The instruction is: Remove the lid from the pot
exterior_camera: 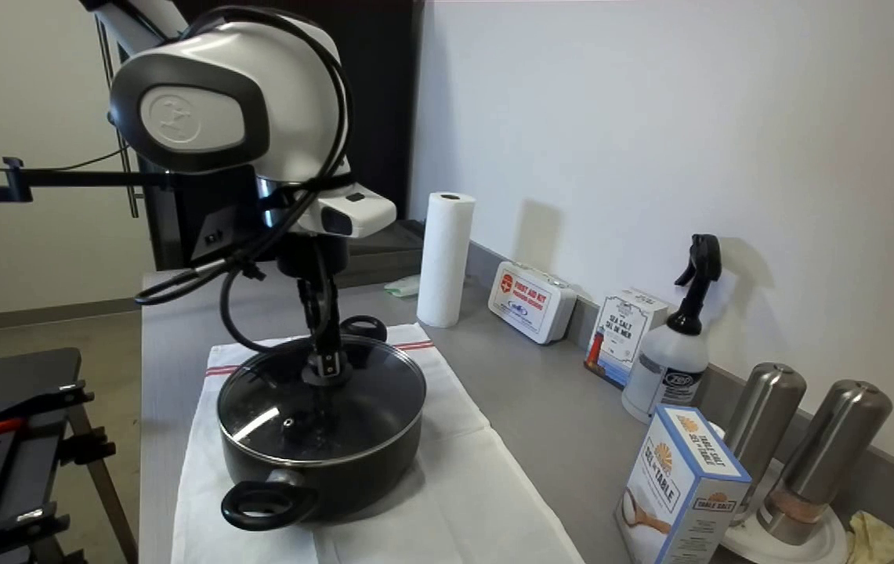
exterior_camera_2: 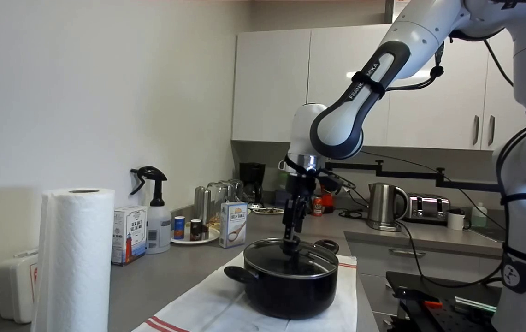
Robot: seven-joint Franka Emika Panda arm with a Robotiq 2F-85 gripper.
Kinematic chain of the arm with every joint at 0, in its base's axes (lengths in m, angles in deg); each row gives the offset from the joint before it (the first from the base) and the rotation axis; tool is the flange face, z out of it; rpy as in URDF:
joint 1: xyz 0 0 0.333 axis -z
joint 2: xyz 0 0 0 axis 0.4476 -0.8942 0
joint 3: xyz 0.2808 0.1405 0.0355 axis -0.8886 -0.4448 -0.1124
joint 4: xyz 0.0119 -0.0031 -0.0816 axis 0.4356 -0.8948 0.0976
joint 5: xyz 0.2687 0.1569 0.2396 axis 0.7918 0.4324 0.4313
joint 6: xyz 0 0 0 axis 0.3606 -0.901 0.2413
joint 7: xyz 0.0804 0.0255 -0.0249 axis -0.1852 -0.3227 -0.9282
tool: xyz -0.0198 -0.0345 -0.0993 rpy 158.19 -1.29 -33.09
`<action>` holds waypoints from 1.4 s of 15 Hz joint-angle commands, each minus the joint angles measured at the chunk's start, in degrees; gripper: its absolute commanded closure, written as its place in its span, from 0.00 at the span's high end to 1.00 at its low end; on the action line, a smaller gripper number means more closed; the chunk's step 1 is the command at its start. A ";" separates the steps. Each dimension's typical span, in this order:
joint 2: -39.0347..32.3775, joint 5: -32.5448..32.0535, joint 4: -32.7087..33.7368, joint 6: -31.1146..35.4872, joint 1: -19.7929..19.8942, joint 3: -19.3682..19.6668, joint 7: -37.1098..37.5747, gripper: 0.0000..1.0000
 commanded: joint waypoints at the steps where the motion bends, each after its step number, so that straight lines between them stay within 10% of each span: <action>1: -2.00 1.34 1.86 0.32 0.44 -0.07 -1.32 1.00; 12: -3.35 0.24 3.77 -2.31 0.73 -0.04 -0.49 1.00; 13: -3.42 0.34 3.81 -2.44 0.74 -0.08 -0.59 0.77; 21: -2.71 1.02 3.72 -3.93 0.65 -0.48 -1.17 0.25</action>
